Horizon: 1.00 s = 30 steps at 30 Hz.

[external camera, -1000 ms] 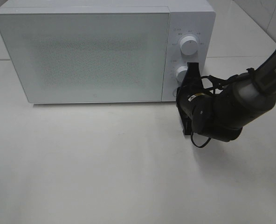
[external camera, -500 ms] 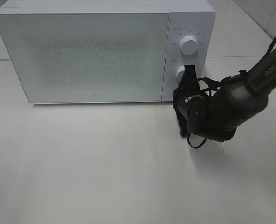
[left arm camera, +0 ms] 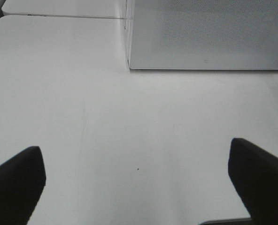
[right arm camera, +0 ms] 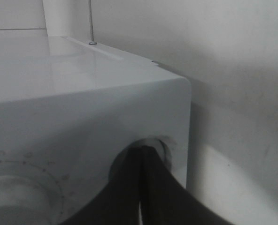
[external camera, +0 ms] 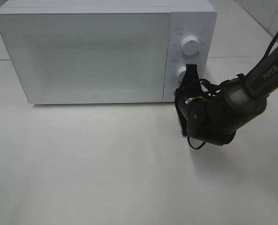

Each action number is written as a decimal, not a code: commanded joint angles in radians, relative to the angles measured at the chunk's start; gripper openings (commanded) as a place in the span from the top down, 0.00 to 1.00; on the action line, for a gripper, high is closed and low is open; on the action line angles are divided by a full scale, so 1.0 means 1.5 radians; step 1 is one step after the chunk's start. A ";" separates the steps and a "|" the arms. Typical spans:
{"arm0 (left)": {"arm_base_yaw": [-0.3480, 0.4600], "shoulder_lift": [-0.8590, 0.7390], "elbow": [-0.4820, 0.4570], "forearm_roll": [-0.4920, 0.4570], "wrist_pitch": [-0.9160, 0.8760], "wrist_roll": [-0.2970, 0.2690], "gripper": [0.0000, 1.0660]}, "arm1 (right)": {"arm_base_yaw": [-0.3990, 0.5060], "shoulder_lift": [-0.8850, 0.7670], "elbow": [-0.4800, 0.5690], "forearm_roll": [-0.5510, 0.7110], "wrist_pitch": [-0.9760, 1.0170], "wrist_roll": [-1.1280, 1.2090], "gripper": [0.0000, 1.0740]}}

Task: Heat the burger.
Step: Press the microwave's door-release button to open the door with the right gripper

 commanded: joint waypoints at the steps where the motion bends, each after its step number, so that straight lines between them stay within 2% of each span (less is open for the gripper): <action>1: 0.001 -0.013 0.002 -0.004 -0.006 -0.001 0.08 | -0.011 -0.006 -0.048 -0.011 -0.127 -0.015 1.00; 15: 0.001 -0.013 0.002 -0.004 -0.006 -0.001 0.08 | -0.019 0.033 -0.123 -0.005 -0.155 -0.051 1.00; 30: 0.001 -0.013 0.002 -0.004 -0.006 -0.001 0.08 | -0.025 0.031 -0.124 -0.012 -0.083 -0.062 1.00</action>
